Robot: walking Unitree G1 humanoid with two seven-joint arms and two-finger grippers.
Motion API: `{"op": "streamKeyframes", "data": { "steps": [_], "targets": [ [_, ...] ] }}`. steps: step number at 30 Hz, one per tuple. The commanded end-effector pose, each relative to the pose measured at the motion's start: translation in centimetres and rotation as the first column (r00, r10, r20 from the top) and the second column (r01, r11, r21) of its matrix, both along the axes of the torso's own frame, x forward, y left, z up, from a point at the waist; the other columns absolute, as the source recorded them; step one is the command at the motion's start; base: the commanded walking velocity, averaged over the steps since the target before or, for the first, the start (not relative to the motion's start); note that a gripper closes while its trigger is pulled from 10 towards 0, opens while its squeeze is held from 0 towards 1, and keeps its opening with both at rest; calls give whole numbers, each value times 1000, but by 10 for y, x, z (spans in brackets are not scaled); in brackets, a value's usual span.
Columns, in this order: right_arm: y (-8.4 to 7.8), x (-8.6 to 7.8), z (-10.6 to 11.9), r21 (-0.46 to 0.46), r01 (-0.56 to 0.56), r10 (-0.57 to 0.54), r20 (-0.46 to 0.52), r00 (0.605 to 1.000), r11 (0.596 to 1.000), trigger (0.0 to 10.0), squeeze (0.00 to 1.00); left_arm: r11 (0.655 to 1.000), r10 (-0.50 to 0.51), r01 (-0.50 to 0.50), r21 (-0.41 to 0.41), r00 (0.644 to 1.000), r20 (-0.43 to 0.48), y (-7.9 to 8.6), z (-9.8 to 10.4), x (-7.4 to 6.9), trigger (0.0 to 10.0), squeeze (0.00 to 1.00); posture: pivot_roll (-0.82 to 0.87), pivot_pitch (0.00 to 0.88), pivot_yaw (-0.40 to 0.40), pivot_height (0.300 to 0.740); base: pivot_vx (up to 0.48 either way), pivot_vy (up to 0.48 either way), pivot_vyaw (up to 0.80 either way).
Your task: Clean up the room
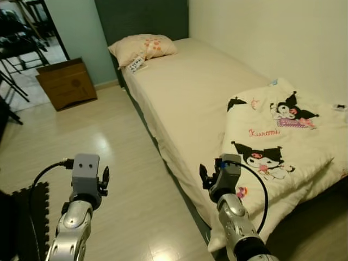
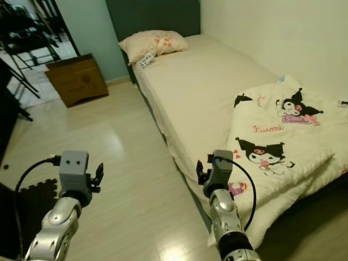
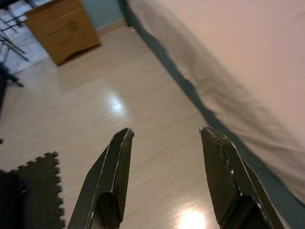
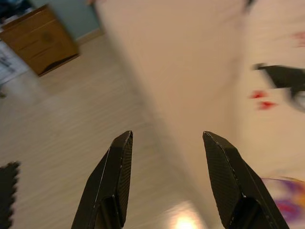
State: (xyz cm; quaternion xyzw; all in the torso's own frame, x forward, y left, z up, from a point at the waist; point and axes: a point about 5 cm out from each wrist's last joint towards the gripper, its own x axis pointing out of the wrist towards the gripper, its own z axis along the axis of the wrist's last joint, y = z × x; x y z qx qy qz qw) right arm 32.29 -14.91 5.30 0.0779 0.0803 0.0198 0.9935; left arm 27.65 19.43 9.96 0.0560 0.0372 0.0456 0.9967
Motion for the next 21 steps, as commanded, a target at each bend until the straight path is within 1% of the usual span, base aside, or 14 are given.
{"op": "streamKeyframes", "data": {
  "steps": [1, 6, 11, 12, 13, 14, 15, 21],
  "targets": [
    [2, -2, -2, 7, 2, -2, -5, 1000, 1000, 10000, 0, 1000, 8, -7, 13, 1000, -19, 3, -2, 0, 10000, 0, 9, 100, 92, 740, 0, 0, 0],
    [-1, -1, 0, 1, 13, -13, 4, 1000, 1000, 10000, 0, 999, 19, -17, 28, 999, -48, 5, -6, 1, 10000, 0, 3, 97, 89, 740, 0, 0, 0],
    [-5, -1, 2, -8, 29, -29, 12, 1000, 1000, 10000, 0, 1000, 26, -25, 18, 998, -50, 6, -8, 0, 10000, 0, -1, 96, 89, 740, 0, 0, 0],
    [-10, -1, 2, -13, 54, -54, 14, 998, 998, 10000, 0, 1000, 27, -26, 14, 999, -41, 7, -8, 0, 10000, 0, -5, 93, 88, 740, 0, 0, 0],
    [-10, -1, 2, -13, 54, -54, 14, 998, 998, 10000, 0, 1000, 27, -26, 14, 999, -41, 7, -8, 0, 10000, 0, -5, 93, 88, 740, 0, 0, 0],
    [-16, -1, 4, -18, 83, -82, 18, 996, 996, 10000, 0, 1000, 29, -28, 12, 999, -26, 7, -6, 1, 10000, 0, -10, 89, 87, 740, 0, 0, 0],
    [-19, -1, 4, -19, 91, -90, 20, 996, 996, 10000, 0, 1000, 29, -28, 10, 999, -16, 7, -5, 2, 10000, 0, -12, 86, 86, 740, 0, 0, -800],
    [-21, 0, 5, -21, 94, -94, 21, 995, 995, 10000, 0, 1000, 29, -29, 7, 1000, -9, 6, -4, 3, 10000, 0, -14, 84, 86, 740, 0, 0, -800]
  ]
}}
